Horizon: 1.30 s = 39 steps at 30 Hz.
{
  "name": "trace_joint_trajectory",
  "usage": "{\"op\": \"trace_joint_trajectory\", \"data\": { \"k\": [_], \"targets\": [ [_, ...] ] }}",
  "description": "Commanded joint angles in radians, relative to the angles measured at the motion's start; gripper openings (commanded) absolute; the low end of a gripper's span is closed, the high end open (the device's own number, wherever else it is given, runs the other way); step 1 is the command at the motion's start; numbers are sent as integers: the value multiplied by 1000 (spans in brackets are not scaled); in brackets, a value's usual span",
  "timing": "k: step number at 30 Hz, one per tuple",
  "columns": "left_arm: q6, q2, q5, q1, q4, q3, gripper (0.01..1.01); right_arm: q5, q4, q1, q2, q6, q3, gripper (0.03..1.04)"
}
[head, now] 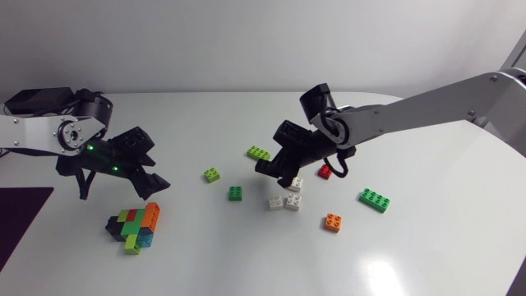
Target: Separate the duplo bricks
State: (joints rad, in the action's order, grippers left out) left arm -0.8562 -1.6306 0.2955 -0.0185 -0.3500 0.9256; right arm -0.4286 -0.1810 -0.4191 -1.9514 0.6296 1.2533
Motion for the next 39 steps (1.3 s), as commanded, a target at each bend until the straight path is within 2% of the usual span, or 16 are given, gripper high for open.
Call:
{"op": "trace_joint_trajectory", "data": {
  "k": [1, 7, 10, 13, 20, 27, 32, 34, 39],
  "targets": [
    [-23, 21, -19, 6, -14, -22, 974, 13, 0, 0, -44, 27, 34, 284],
    [-3, 38, -78, 31, -43, -39, 974, 31, -5, 3, -83, 27, 63, 289],
    [20, 40, -81, 31, -95, -27, 974, 33, -8, 6, -99, 27, 81, 293],
    [49, 37, -90, 31, -129, -27, 974, 37, -21, 6, -126, 27, 103, 370],
    [109, -14, -113, 22, -147, -28, 974, 51, -25, 5, -156, 33, 113, 379],
    [186, -15, -142, 26, -199, -22, 974, 64, -26, 5, -162, 35, 104, 593],
    [256, -5, -144, 28, -251, -8, 974, 71, -35, 2, -162, 33, 104, 887],
    [278, 0, -148, 28, -259, -11, 974, 73, -40, 0, -162, 30, 103, 926],
    [332, 5, -164, 49, -282, -14, 970, 76, -41, 0, -141, 19, 86, 941]
  ]
}}
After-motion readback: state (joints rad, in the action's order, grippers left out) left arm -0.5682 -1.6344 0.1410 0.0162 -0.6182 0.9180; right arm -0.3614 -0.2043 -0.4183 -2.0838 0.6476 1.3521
